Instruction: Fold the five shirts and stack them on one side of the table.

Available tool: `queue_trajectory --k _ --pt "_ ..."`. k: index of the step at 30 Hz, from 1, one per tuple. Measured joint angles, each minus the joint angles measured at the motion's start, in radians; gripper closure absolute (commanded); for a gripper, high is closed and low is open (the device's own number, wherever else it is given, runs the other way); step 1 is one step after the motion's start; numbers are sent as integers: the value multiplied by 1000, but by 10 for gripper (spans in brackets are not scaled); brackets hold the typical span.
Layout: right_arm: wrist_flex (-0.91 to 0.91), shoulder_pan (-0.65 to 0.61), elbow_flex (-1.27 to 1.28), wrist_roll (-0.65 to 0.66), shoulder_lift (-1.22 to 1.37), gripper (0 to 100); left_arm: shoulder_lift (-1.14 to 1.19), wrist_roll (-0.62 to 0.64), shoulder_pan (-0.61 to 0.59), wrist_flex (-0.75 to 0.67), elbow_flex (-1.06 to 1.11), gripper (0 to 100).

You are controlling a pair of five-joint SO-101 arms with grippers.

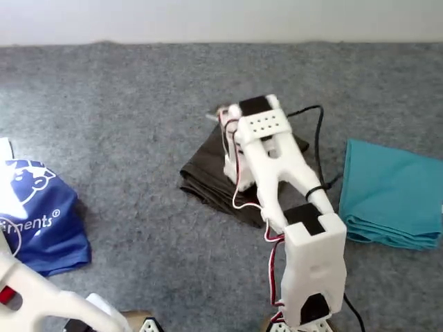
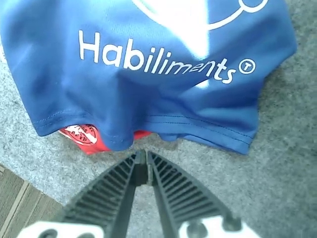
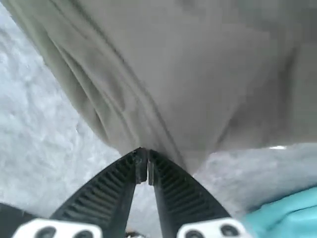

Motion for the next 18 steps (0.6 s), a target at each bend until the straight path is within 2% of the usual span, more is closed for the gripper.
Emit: queue_trajectory --k 5,9,14,18 --pt "0 -71 137 -2 0 990 0 0 0 0 0 985" --pt "0 -112 144 -2 -12 990 0 0 0 0 0 985" --pt "0 -84 52 -2 -81 990 0 0 0 0 0 985" --pt "-8 9 -9 -2 -89 990 0 0 0 0 0 985"
